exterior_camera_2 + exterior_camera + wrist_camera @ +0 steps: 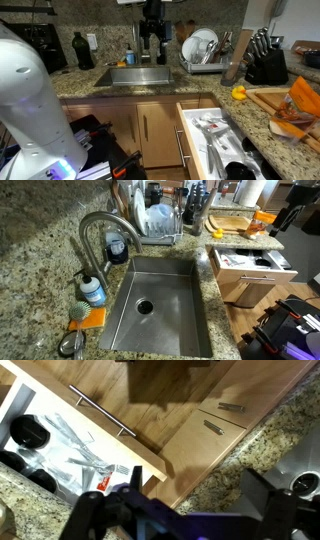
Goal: Place the orange pack inside the open drawer, take the pack out of the drawer and put it on the countertop
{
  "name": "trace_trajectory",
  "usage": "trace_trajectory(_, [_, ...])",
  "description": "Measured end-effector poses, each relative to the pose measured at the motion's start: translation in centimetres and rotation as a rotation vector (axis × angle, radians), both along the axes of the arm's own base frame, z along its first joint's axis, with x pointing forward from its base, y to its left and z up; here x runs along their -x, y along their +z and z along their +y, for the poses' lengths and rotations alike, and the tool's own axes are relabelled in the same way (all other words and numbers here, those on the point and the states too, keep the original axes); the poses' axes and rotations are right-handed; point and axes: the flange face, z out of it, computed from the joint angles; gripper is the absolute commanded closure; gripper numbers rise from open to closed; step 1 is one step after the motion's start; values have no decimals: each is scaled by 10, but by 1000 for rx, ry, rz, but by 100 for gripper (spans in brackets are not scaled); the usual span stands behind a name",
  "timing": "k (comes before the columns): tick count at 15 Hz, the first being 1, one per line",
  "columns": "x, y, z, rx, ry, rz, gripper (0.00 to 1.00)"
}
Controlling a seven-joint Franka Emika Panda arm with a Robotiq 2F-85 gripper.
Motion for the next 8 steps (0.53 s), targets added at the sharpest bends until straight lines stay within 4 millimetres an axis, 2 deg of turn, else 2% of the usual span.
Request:
trace_trajectory(3, [0,1,-3,-7,-25,-2,0])
trace_trajectory(4, [2,2,-13,-24,-71,-8,0])
trace_trajectory(6, [11,10,-54,-53,-179,-31,0])
trace_trajectory(8, [30,17,-105,-77,-299,-62,0])
